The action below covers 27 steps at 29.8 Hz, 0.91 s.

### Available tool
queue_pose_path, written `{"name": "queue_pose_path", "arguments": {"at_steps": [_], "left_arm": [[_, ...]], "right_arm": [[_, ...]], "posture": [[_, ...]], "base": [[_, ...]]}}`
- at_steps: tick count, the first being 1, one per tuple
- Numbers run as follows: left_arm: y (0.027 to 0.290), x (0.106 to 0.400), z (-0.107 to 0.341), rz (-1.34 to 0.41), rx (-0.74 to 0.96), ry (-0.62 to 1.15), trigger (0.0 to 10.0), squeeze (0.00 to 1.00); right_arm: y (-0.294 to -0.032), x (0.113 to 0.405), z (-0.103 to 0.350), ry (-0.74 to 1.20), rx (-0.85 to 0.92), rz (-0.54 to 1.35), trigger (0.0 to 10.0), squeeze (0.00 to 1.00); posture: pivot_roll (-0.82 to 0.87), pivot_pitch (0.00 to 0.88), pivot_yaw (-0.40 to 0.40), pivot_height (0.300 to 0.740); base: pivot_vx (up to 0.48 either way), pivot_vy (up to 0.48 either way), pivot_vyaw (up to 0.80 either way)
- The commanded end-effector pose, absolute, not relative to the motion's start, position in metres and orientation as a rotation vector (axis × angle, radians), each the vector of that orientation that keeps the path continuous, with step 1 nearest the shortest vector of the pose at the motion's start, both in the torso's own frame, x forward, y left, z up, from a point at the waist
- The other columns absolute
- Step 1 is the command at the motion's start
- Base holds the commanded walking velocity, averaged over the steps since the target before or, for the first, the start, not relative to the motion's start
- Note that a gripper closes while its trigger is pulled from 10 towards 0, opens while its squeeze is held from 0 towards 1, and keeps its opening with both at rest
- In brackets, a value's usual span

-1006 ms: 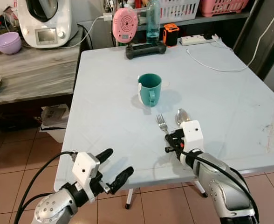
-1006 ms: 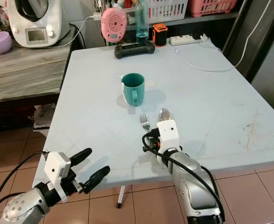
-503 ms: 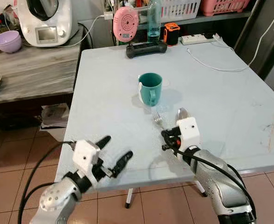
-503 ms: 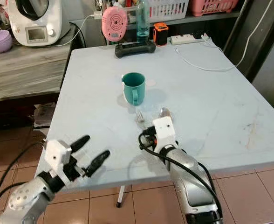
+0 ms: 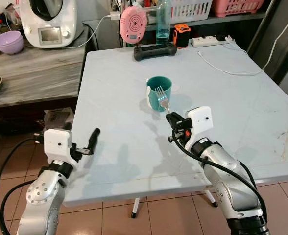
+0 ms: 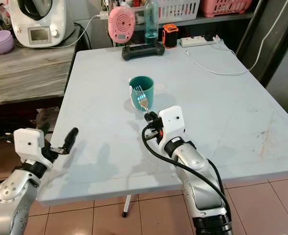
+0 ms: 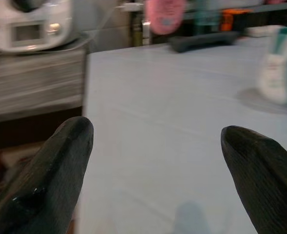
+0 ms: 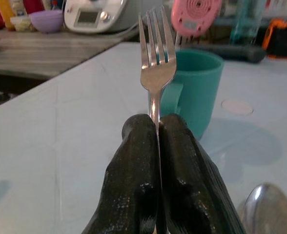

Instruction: Setting the table

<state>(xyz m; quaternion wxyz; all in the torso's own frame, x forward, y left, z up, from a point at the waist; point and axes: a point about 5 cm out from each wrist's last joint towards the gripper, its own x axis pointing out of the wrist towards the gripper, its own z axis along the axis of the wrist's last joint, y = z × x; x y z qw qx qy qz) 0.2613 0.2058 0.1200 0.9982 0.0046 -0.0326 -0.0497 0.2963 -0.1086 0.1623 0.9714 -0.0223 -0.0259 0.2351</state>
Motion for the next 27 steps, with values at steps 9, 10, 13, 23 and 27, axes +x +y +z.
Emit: {"name": "queue_pose_path", "arguments": {"at_steps": [9, 10, 13, 23, 27], "left_arm": [[0.2136, 0.2638, 0.1177, -0.042, 0.020, -0.079, 10.0, 0.00], [0.2140, 0.2639, 0.1176, -0.037, 0.017, -0.082, 10.0, 0.00], [0.2141, 0.2640, 0.1174, -0.035, 0.016, -0.084, 10.0, 0.00], [0.2106, 0.2644, 0.1134, -0.045, 0.008, -0.079, 10.0, 0.00], [0.2085, 0.2652, 0.1123, -0.048, 0.004, -0.078, 10.0, 0.00]], "right_arm": [[-0.1086, 0.2987, 0.1713, -0.118, -0.073, 0.462, 10.0, 0.00], [-0.1092, 0.2987, 0.1708, -0.120, -0.076, 0.460, 10.0, 0.00], [-0.1094, 0.2988, 0.1705, -0.122, -0.078, 0.458, 10.0, 0.00], [-0.1082, 0.2982, 0.1693, -0.128, -0.077, 0.451, 10.0, 0.00], [-0.1089, 0.2987, 0.1703, -0.136, -0.071, 0.445, 10.0, 0.00]], "posture": [[-0.11, 0.074, 0.061, 0.740], [-0.11, 0.074, 0.061, 0.740], [-0.11, 0.075, 0.061, 0.740], [-0.11, 0.077, 0.065, 0.740], [-0.11, 0.077, 0.065, 0.740]], "base": [[0.000, 0.147, 0.00], [0.000, 0.401, 0.00], [0.000, 0.409, 0.00], [0.000, 0.480, 0.00], [0.000, 0.480, 0.00]]}}
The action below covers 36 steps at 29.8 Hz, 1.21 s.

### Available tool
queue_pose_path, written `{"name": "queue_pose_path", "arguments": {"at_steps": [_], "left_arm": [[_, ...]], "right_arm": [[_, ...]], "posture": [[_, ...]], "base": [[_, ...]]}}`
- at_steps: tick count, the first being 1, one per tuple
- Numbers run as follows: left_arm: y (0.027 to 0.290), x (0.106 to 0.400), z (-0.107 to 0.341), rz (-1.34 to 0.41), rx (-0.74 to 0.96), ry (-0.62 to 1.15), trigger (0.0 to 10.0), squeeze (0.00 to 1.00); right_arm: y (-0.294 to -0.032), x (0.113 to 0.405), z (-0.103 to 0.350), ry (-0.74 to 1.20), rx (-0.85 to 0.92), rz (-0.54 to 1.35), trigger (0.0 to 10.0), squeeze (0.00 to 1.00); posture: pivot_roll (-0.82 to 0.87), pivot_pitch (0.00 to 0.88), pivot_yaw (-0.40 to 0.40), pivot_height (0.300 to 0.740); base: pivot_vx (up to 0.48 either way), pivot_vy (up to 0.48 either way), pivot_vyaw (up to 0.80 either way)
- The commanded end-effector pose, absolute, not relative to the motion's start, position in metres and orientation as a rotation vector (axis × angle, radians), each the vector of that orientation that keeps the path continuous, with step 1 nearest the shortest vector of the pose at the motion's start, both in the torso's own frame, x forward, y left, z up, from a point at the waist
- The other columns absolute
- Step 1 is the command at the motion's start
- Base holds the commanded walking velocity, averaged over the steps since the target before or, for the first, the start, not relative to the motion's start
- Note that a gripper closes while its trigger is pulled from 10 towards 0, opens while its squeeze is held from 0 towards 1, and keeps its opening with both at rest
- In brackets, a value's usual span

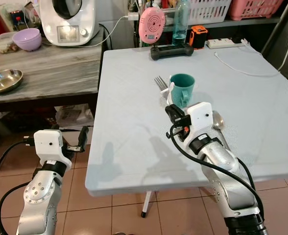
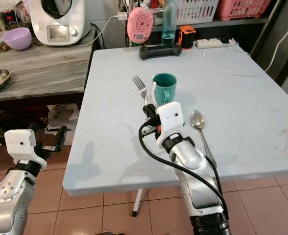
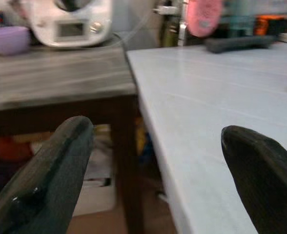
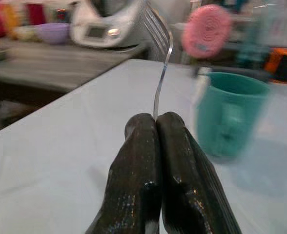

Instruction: Setting the table

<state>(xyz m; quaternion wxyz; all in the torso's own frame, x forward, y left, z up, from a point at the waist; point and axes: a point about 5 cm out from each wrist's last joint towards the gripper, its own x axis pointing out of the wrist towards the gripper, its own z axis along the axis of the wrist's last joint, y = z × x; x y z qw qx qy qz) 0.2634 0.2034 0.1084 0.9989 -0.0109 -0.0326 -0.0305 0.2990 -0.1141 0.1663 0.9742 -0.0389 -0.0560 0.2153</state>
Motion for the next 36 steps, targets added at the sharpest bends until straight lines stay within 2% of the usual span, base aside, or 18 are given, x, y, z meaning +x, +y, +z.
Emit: {"name": "queue_pose_path", "arguments": {"at_steps": [1, 36], "left_arm": [[0.2082, 0.2655, 0.1122, -0.047, 0.004, -0.079, 10.0, 0.00], [0.2028, 0.2744, 0.1142, 0.000, 0.018, -0.114, 10.0, 0.00]], "right_arm": [[-0.1089, 0.2989, 0.1704, -0.137, -0.070, 0.444, 10.0, 0.00], [-0.1102, 0.3042, 0.1711, -0.159, -0.068, 0.403, 10.0, 0.00]], "posture": [[-0.11, 0.077, 0.065, 0.740], [-0.11, 0.069, 0.076, 0.740]], "base": [[0.000, 0.480, 0.00], [0.000, 0.480, 0.00]]}}
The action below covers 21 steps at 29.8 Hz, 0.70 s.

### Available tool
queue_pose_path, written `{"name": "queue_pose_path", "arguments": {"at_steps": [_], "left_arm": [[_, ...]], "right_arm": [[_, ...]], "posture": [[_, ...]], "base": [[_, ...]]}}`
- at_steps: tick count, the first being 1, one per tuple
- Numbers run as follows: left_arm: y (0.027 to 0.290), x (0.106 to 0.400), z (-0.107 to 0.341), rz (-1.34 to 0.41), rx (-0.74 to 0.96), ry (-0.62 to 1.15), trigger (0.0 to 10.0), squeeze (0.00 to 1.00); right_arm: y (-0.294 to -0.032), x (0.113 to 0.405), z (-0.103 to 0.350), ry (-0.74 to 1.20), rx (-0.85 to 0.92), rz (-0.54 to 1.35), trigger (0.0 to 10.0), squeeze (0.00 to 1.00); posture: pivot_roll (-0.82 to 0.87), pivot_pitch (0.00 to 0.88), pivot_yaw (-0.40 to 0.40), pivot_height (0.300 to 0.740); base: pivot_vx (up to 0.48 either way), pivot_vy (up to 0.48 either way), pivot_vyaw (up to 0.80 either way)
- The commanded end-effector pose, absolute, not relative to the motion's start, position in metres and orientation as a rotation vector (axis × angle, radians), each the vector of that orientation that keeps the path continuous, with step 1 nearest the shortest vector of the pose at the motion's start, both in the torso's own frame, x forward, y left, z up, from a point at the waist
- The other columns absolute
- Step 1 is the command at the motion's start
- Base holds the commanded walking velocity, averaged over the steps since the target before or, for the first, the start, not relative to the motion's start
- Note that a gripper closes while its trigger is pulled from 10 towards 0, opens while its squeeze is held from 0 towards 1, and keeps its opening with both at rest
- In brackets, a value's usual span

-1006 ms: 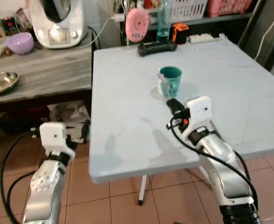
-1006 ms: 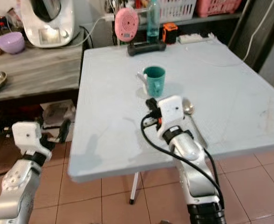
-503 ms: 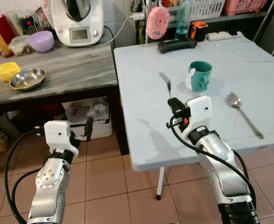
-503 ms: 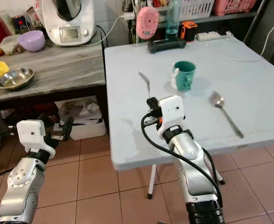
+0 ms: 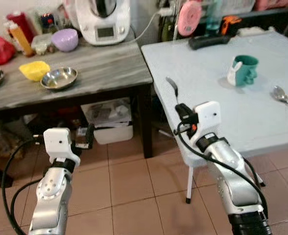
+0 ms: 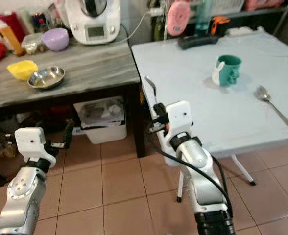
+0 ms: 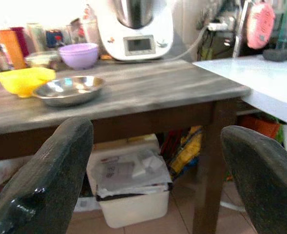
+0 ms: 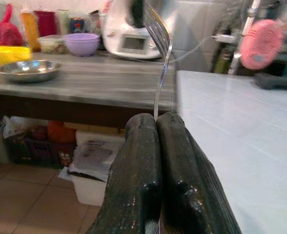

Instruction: Setting the table

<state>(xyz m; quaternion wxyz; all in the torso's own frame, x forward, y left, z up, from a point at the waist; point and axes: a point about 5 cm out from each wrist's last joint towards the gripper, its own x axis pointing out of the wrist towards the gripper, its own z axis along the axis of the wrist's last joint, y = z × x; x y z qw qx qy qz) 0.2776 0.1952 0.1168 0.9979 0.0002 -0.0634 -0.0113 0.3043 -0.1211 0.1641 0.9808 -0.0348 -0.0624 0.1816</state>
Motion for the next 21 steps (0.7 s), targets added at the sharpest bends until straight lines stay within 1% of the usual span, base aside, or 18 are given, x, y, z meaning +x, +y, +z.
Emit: {"name": "queue_pose_path", "arguments": {"at_steps": [1, 8, 21], "left_arm": [[0.2026, 0.2746, 0.1142, 0.000, 0.018, -0.114, 10.0, 0.00], [0.2017, 0.2752, 0.1147, 0.003, 0.021, -0.120, 10.0, 0.00], [0.2028, 0.2761, 0.1193, 0.028, 0.020, -0.149, 10.0, 0.00]], "right_arm": [[-0.1104, 0.3044, 0.1711, -0.159, -0.068, 0.402, 10.0, 0.00], [-0.1110, 0.3052, 0.1710, -0.160, -0.072, 0.399, 10.0, 0.00], [-0.1151, 0.3091, 0.1743, -0.177, -0.082, 0.366, 10.0, 0.00]], "posture": [[-0.11, 0.068, 0.077, 0.740], [-0.11, 0.064, 0.075, 0.740], [-0.11, 0.057, 0.070, 0.740]], "base": [[0.000, 0.480, 0.00], [0.000, 0.460, 0.00], [0.000, 0.000, 0.00]]}}
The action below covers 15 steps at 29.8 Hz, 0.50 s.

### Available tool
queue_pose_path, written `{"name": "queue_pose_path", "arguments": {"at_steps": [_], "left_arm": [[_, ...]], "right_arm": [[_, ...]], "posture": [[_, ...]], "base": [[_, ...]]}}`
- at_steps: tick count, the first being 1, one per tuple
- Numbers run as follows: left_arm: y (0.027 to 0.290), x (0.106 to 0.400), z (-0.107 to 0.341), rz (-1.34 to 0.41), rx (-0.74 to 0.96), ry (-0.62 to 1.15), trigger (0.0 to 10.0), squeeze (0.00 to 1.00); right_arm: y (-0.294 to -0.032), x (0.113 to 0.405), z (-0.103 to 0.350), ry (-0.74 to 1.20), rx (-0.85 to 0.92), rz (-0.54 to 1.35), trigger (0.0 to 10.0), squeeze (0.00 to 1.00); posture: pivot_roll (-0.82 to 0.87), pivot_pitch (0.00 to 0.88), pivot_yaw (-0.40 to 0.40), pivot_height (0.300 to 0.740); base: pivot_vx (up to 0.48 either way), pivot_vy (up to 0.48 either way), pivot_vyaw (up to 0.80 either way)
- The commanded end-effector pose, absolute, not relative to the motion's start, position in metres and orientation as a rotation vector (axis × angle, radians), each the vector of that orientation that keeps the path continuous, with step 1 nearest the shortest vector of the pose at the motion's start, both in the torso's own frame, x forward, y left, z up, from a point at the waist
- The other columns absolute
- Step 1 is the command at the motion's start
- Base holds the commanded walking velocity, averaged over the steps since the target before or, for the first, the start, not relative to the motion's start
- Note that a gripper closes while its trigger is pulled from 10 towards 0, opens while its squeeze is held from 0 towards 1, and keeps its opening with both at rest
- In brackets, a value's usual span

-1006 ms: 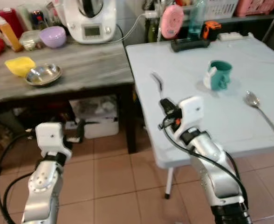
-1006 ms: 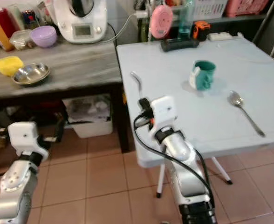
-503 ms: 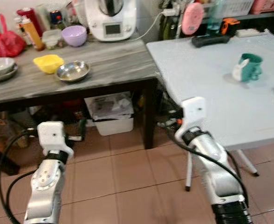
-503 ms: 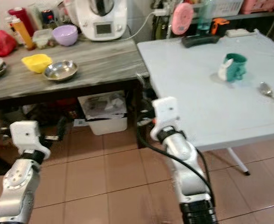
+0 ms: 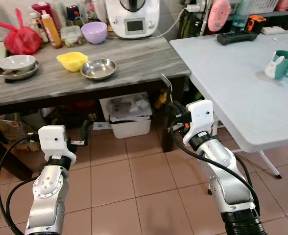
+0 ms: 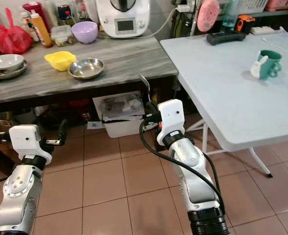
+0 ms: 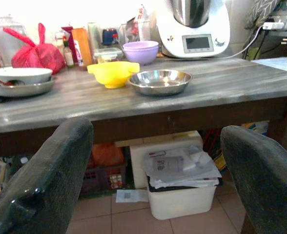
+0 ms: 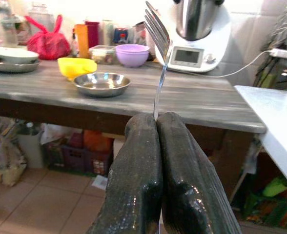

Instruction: Setting the table

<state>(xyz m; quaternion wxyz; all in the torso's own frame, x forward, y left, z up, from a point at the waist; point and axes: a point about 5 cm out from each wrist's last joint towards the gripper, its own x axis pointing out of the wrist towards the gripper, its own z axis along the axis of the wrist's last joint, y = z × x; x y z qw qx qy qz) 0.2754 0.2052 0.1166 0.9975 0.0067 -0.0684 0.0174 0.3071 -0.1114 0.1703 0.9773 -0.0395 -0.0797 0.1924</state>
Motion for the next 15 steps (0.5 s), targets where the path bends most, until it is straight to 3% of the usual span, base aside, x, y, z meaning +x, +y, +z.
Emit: {"name": "queue_pose_path", "arguments": {"at_steps": [1, 9, 15], "left_arm": [[0.2029, 0.2763, 0.1199, 0.030, 0.018, -0.152, 10.0, 0.00], [0.2027, 0.2758, 0.1205, 0.014, -0.001, -0.153, 10.0, 0.00], [0.2011, 0.2756, 0.1205, 0.002, -0.008, -0.158, 10.0, 0.00]], "right_arm": [[-0.1155, 0.3092, 0.1747, -0.180, -0.084, 0.364, 10.0, 0.00], [-0.1149, 0.3087, 0.1747, -0.184, -0.104, 0.364, 10.0, 0.00], [-0.1169, 0.3091, 0.1740, -0.182, -0.108, 0.353, 10.0, 0.00]], "posture": [[-0.11, 0.055, 0.071, 0.740], [-0.11, 0.056, 0.073, 0.740], [-0.11, 0.057, 0.073, 0.740]], "base": [[0.000, 0.000, 0.00], [0.000, 0.000, 0.00], [0.294, 0.000, 0.00]]}}
